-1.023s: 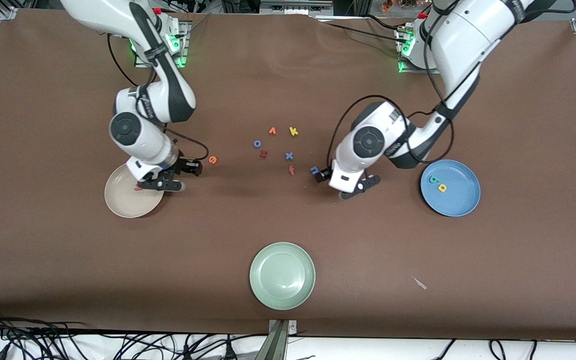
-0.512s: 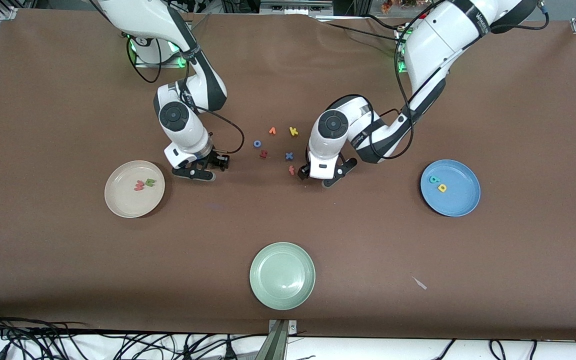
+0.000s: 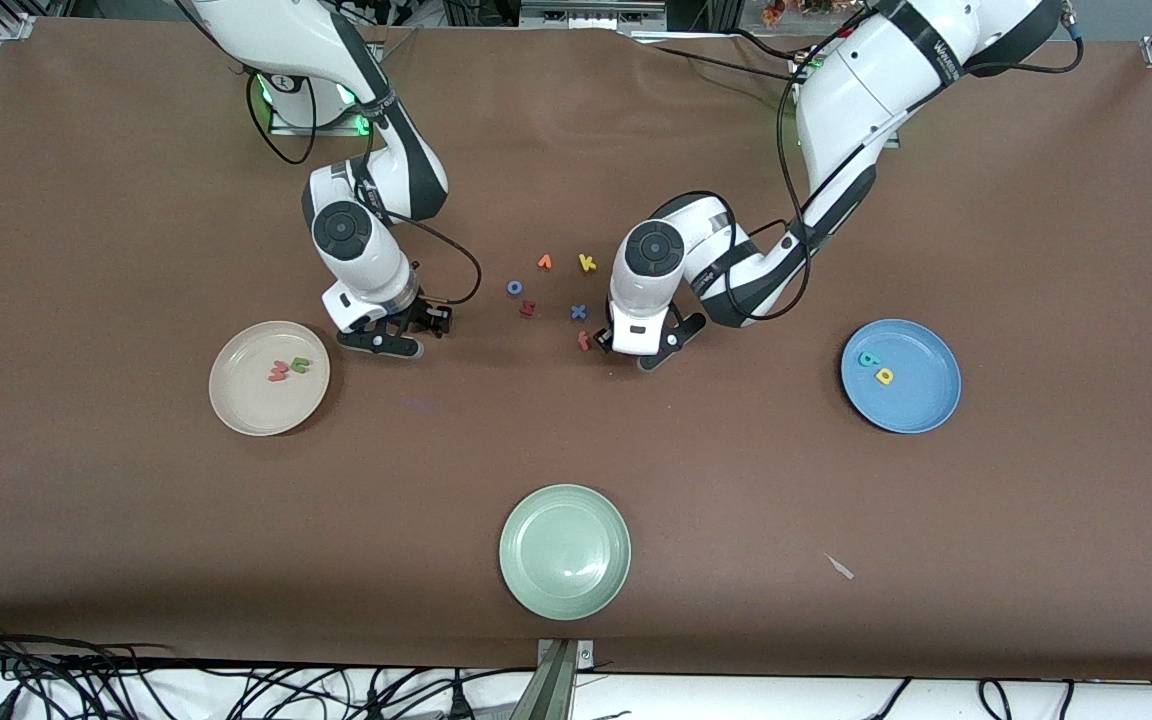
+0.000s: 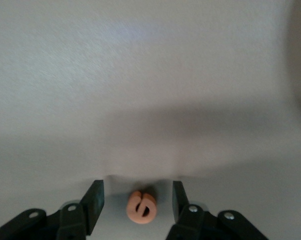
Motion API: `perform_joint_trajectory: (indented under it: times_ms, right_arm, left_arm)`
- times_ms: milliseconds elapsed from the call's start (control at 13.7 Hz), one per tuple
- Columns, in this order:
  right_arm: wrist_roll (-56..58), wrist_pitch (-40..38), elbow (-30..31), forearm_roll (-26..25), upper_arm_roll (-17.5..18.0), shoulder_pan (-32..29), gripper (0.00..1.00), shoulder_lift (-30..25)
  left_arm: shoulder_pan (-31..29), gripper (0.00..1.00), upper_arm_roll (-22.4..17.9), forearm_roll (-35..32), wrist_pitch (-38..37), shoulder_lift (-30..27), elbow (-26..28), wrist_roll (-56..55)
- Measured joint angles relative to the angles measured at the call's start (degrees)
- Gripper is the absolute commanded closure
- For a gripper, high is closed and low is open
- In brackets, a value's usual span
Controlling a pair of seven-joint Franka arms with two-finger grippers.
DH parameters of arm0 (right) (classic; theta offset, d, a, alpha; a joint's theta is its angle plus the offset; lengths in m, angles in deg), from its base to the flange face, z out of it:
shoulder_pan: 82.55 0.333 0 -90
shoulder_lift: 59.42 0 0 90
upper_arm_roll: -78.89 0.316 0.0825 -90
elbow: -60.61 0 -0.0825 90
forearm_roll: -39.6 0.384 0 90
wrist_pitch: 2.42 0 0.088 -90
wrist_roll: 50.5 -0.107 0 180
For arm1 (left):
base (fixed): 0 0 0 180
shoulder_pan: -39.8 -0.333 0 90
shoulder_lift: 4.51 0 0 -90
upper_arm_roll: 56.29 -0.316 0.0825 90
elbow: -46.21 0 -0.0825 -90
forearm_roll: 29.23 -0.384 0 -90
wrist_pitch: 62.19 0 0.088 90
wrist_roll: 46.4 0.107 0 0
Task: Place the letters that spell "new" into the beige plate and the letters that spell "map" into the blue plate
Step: 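Grasp the blue E with the left gripper while the right grasps orange letter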
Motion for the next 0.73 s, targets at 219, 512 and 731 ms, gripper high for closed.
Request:
perform_joint_trajectory:
  times_ms: [219,512,731]
  right_arm:
    - [0.0,2.4,1.8,0.0,0.0,0.0,0.37,0.0]
    - [-0.4,2.8,2.0,0.0,0.2,0.1,0.39,0.0]
    - [-2.2,3.1,2.0,0.0,0.6,1.2,0.43,-0.1]
  left_arm:
    - [0.1,0.76,0.0,0.0,0.0,0.0,-0.3,0.0]
    - [0.3,0.88,0.1,-1.8,-0.2,0.0,-0.3,0.0]
    - [0.4,0.94,0.1,-2.1,-1.0,0.0,-0.6,1.0]
